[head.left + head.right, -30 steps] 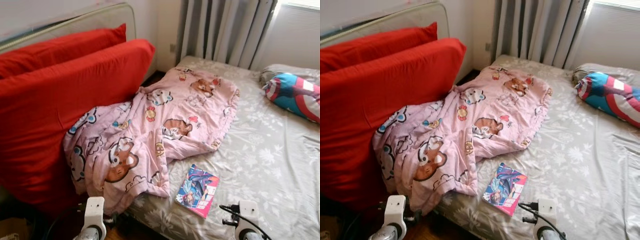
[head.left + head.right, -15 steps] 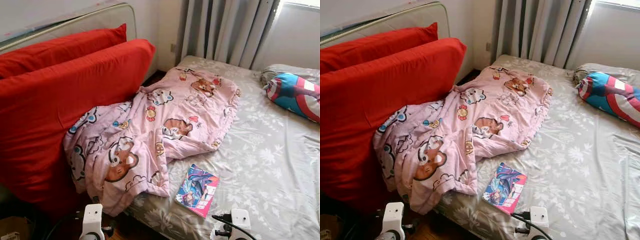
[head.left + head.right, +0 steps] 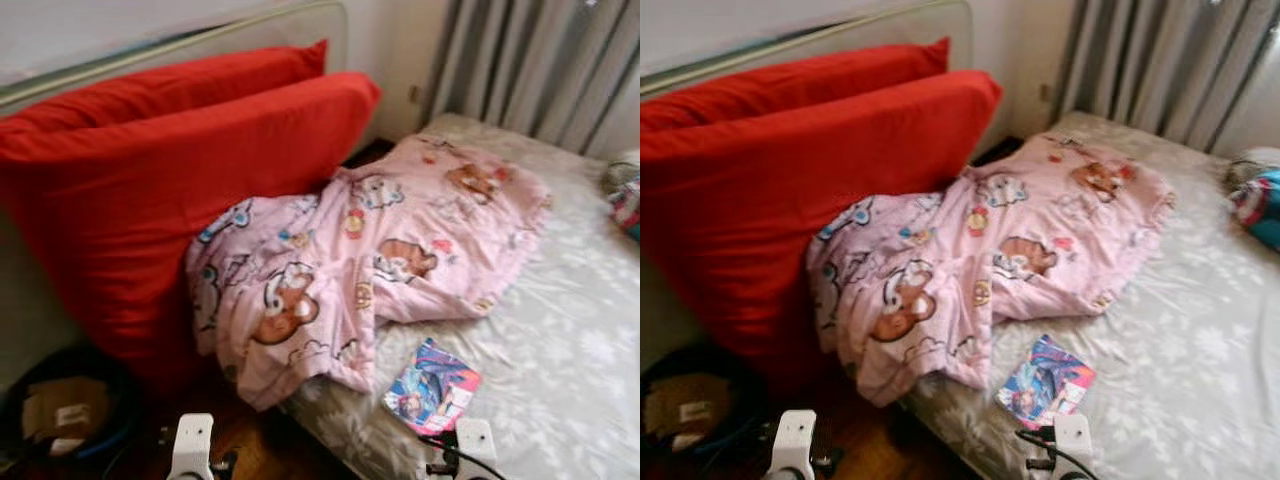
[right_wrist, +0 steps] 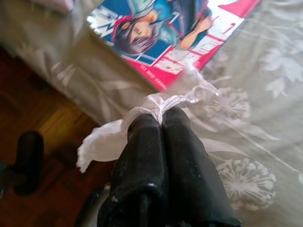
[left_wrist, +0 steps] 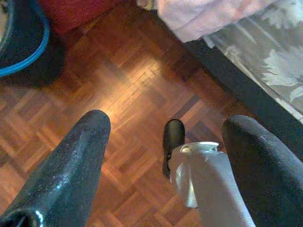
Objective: Clean up the room
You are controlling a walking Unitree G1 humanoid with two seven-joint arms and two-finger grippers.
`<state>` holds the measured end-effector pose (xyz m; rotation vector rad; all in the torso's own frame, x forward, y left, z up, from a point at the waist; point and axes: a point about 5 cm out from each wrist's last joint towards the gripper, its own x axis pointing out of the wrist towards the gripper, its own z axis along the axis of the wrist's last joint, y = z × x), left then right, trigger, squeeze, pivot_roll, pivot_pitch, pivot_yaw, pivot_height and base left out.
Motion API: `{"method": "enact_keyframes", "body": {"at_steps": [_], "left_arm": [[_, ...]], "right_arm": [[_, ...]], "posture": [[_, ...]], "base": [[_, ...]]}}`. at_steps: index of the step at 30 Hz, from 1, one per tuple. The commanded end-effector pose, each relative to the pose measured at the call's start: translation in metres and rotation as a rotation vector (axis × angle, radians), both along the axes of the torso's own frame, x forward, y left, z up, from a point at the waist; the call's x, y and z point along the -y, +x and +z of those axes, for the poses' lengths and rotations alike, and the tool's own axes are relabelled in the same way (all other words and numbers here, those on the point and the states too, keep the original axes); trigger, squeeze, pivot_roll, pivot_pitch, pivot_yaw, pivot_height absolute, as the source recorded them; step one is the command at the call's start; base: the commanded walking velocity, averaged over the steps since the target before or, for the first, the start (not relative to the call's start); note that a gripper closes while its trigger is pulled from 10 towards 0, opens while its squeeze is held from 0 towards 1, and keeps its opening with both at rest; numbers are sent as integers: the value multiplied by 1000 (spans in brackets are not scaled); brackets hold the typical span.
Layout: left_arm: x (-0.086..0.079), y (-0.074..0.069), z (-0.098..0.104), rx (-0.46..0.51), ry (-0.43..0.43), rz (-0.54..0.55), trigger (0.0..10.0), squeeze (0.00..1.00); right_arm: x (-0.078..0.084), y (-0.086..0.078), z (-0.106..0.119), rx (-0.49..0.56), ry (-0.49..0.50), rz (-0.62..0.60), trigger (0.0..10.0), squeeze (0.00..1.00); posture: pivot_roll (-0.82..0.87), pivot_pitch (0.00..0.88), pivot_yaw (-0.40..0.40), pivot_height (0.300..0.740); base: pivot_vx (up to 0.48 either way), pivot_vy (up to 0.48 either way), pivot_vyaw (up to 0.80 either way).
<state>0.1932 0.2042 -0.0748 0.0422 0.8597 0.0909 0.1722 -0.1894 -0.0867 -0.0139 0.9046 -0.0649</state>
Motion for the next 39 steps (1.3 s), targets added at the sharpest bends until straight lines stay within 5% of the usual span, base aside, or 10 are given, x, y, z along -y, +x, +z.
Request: {"method": "enact_keyframes", "body": {"at_steps": [1, 23, 39], "left_arm": [[-2, -8, -4, -37, 6, 3, 10000, 0], [-4, -13, -6, -57, 11, -1, 10000, 0], [0, -20, -10, -77, 3, 12, 10000, 0]], "right_arm": [[2, -3, -1, -17, -6, -2, 10000, 0], [-1, -4, -2, -21, -6, 0, 10000, 0], [-1, -4, -2, -22, 16, -15, 10000, 0]], "posture": [[-63, 27, -27, 740], [-61, 50, -37, 740], [-57, 59, -38, 740]], "base": [[0, 0, 800], [0, 0, 765], [0, 0, 0]]}}
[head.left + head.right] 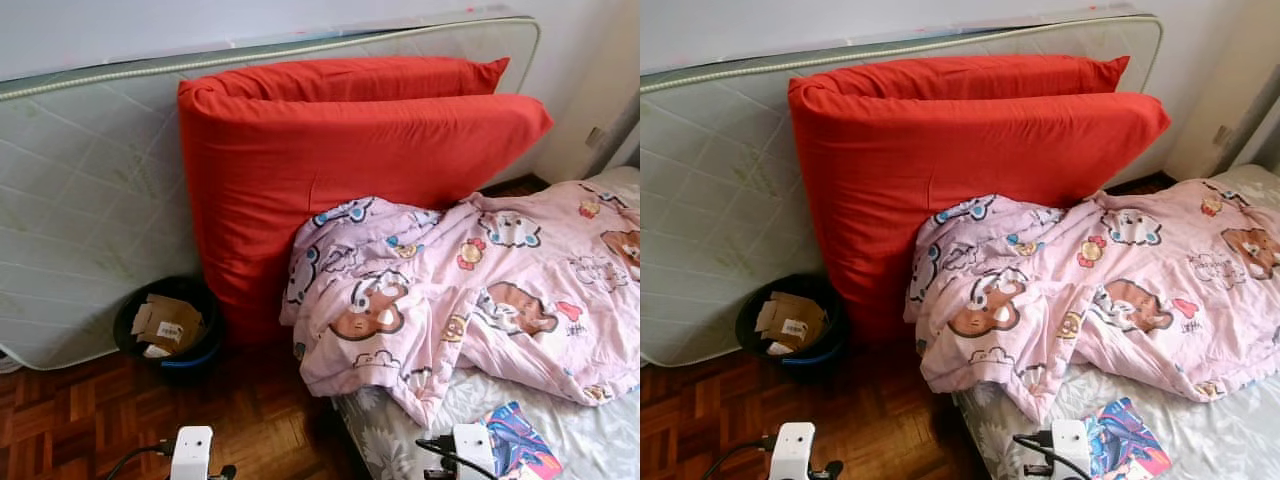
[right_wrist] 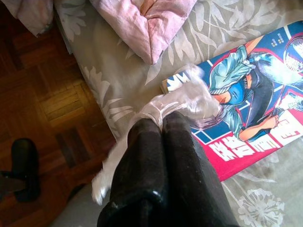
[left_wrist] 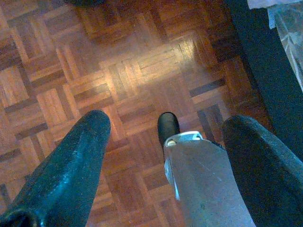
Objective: Clean up the room
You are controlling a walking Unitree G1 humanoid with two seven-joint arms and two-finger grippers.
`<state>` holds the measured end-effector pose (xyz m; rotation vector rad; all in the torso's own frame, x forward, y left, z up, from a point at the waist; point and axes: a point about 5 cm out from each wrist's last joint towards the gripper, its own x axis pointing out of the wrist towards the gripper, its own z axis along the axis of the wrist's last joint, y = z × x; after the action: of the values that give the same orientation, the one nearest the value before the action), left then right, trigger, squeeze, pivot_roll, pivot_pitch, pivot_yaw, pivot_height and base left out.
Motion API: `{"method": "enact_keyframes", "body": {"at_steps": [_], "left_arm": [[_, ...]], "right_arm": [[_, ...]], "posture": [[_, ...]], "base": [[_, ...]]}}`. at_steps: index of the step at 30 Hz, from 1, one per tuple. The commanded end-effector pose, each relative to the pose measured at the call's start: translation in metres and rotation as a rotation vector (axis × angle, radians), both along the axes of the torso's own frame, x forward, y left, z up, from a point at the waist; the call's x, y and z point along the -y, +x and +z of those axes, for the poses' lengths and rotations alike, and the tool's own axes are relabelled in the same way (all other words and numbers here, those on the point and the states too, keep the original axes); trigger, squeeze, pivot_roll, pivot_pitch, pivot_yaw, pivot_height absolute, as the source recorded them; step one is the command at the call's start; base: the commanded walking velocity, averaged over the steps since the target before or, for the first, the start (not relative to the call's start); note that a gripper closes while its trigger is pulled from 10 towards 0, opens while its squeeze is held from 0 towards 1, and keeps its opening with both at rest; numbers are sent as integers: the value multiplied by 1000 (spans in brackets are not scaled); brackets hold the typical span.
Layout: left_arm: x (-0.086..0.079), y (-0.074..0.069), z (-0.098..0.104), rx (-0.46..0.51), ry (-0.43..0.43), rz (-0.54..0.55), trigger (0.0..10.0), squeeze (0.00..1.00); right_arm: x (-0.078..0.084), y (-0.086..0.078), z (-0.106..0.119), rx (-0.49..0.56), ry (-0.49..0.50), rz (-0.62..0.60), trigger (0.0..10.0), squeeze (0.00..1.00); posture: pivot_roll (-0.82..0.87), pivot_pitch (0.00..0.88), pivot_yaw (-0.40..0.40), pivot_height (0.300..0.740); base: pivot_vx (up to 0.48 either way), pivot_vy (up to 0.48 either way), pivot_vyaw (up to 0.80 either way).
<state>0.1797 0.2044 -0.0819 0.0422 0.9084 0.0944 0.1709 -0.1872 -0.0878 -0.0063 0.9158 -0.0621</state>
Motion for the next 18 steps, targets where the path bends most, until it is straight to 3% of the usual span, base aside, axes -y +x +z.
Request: {"method": "enact_keyframes", "body": {"at_steps": [1, 5, 18], "left_arm": [[0, -7, -4, -31, 4, 10, 10000, 0], [0, -8, -4, -35, 4, 11, 10000, 0], [0, -6, -3, -32, -1, 2, 10000, 0]], "right_arm": [[1, -3, -1, -12, 9, -14, 10000, 0], [1, -3, -1, -13, 9, -13, 10000, 0], [-1, -3, -2, -21, 10, 9, 10000, 0]], "posture": [[-57, 59, -38, 740], [-54, 61, -38, 740], [-52, 61, -37, 740]], "base": [[0, 262, 0], [0, -75, 0], [0, 236, 0]]}}
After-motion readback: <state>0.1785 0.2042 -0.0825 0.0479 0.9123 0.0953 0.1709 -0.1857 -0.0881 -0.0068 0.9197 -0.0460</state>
